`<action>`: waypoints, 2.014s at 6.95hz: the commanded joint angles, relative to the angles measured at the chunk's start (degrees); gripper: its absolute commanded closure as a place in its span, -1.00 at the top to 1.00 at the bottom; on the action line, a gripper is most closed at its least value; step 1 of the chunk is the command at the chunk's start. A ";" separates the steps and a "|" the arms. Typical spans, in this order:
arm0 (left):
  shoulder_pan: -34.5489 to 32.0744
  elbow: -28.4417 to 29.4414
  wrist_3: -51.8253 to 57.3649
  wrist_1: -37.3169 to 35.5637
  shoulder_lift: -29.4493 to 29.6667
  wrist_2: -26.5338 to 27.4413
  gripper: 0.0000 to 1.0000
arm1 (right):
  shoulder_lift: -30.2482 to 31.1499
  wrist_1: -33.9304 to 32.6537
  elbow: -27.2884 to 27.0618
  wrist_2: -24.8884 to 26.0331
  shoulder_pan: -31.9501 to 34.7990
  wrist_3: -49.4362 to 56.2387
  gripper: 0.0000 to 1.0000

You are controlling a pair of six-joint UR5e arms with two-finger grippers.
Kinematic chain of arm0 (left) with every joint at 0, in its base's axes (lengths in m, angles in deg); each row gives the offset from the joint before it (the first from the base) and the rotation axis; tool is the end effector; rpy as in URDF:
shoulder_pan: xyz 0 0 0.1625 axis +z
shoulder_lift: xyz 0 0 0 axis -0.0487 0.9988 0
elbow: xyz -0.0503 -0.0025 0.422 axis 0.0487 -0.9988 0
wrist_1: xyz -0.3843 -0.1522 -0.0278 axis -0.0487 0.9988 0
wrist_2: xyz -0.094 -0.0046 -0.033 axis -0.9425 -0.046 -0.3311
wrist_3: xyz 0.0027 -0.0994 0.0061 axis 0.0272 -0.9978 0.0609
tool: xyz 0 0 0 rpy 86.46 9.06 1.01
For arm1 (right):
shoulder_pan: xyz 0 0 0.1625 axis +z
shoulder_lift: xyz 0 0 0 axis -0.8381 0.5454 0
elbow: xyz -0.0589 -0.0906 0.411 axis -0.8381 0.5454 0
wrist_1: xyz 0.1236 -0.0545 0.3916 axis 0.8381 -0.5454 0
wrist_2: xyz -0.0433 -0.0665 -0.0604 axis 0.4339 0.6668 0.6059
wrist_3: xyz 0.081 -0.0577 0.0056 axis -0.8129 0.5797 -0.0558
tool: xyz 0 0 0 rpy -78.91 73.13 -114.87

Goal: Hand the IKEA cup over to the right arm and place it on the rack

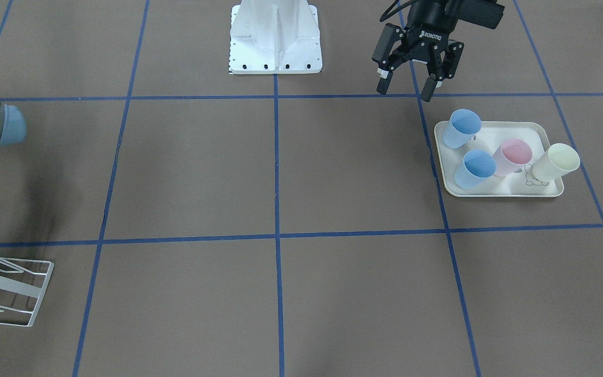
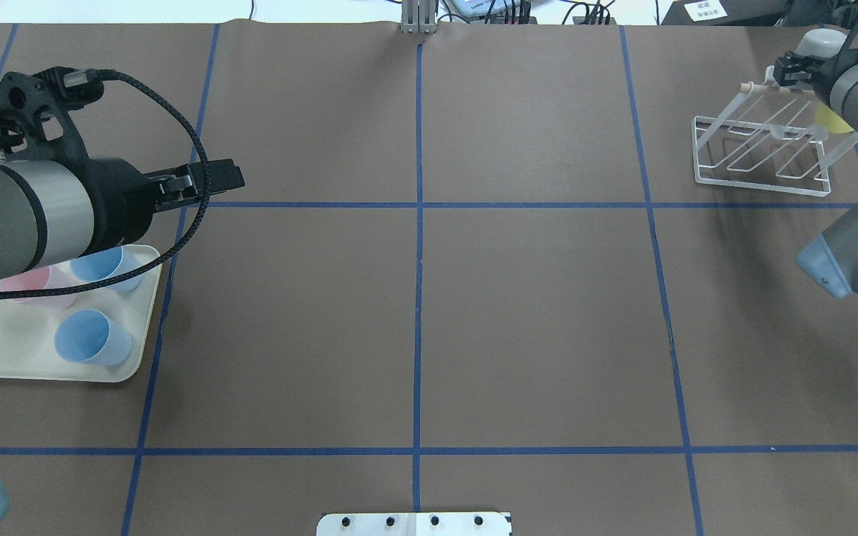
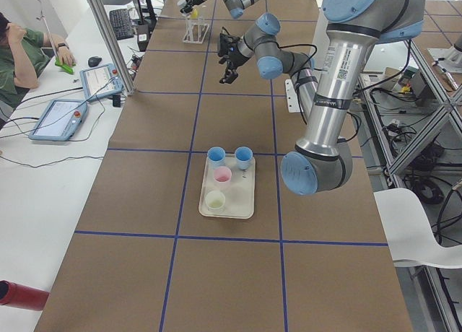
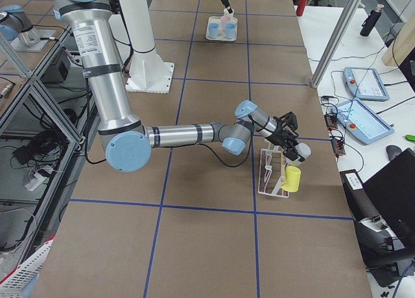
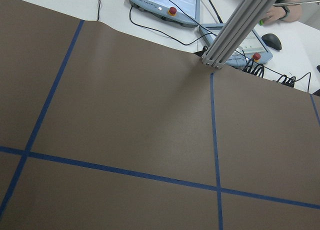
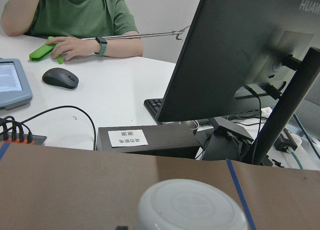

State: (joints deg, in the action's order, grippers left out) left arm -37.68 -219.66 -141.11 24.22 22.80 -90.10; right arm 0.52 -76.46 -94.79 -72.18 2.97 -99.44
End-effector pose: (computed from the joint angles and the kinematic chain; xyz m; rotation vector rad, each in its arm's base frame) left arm 0.2915 -0.3736 0.1832 0.5080 1.0719 -0.4129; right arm -0.1813 -0.6263 0.5406 0.8971 -0.4134 0.3628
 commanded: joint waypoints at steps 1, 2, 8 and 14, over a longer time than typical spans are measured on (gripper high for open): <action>0.00 -0.04 -0.06 0.02 0.00 0.00 1.00 | -0.38 0.05 -0.11 0.09 -0.14 0.16 0.99; 0.00 -0.04 -0.15 0.02 0.00 0.00 1.00 | -0.30 0.05 -0.28 0.09 -0.14 0.16 1.00; 0.00 -0.30 -0.15 0.02 0.00 0.00 1.00 | -1.70 1.02 -2.20 2.70 1.42 -0.28 1.00; -12.62 -0.74 12.10 -9.09 -3.23 -13.93 1.00 | -10.05 -10.15 -17.00 -6.66 5.92 -20.21 1.00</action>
State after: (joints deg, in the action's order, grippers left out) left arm -45.65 -220.14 -134.41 18.62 20.96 -99.10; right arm -8.72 -79.90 -105.64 -75.95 9.14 -115.58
